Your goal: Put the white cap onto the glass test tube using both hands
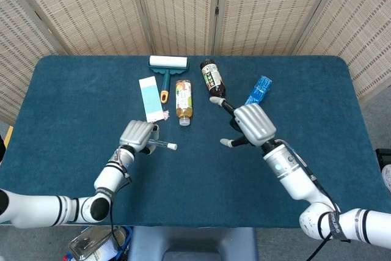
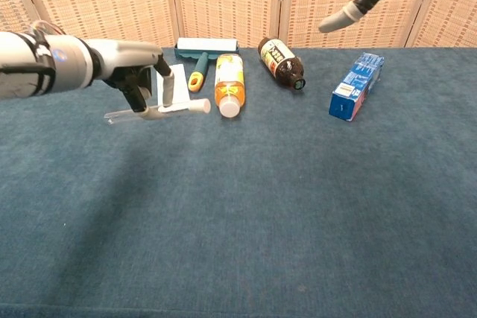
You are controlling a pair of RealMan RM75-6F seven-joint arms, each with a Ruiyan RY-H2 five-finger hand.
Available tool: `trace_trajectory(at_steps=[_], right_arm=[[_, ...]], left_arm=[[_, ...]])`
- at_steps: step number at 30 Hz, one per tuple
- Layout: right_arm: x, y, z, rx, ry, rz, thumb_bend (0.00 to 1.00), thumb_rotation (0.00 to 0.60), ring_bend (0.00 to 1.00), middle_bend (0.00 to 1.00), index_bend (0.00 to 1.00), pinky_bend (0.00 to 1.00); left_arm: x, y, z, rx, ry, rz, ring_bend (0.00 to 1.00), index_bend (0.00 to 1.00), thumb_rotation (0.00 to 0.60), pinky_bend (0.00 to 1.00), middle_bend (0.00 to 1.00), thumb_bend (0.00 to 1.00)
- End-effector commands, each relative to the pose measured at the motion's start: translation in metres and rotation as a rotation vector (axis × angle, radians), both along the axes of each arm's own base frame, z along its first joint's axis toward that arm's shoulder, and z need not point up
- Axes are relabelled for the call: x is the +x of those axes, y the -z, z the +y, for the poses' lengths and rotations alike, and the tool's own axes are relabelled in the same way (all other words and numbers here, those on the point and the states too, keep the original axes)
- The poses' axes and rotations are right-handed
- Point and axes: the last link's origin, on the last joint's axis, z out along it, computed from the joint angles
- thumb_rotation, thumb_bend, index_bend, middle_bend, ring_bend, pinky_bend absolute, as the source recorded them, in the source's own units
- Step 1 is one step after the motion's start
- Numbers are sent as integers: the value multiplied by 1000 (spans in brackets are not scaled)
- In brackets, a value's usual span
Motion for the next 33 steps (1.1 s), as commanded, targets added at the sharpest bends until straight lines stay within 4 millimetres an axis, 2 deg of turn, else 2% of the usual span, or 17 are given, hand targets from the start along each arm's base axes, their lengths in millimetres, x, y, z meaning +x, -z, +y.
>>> trace_trajectory(at_steps=[1, 6, 12, 17, 23, 31, 33], right_arm=[[-12, -5, 0, -10, 23, 8, 0, 600, 1000, 1000, 137, 1000], [-25, -11, 0, -19, 47, 13, 0, 600, 1000, 1000, 137, 1000], [-37, -18, 0, -34, 71, 14, 0, 600, 1000, 1000, 137, 1000], [-43, -22, 0, -38, 88, 10, 0, 600, 1000, 1000, 137, 1000], [-46, -22, -1, -32, 95, 2, 0, 600, 1000, 1000, 137, 1000], [-48, -24, -1, -33, 105, -4, 0, 600, 1000, 1000, 137, 1000], [-50, -26, 0, -41, 110, -2, 0, 600, 1000, 1000, 137, 1000]], left_arm=[[6, 25, 1, 34, 14, 107, 1000, 725, 600, 1000, 1000, 426], [13, 49, 1, 53, 31, 174, 1000, 712, 600, 1000, 1000, 421], [16, 66, 3, 70, 15, 242, 1000, 675, 600, 1000, 1000, 414], [16, 71, 2, 52, 3, 251, 1000, 599, 600, 1000, 1000, 411], [16, 71, 0, 35, -3, 257, 1000, 437, 600, 1000, 1000, 410], [13, 74, -4, 0, -16, 276, 1000, 386, 600, 1000, 1000, 409], [13, 68, -5, 5, -21, 274, 1000, 366, 600, 1000, 1000, 409]])
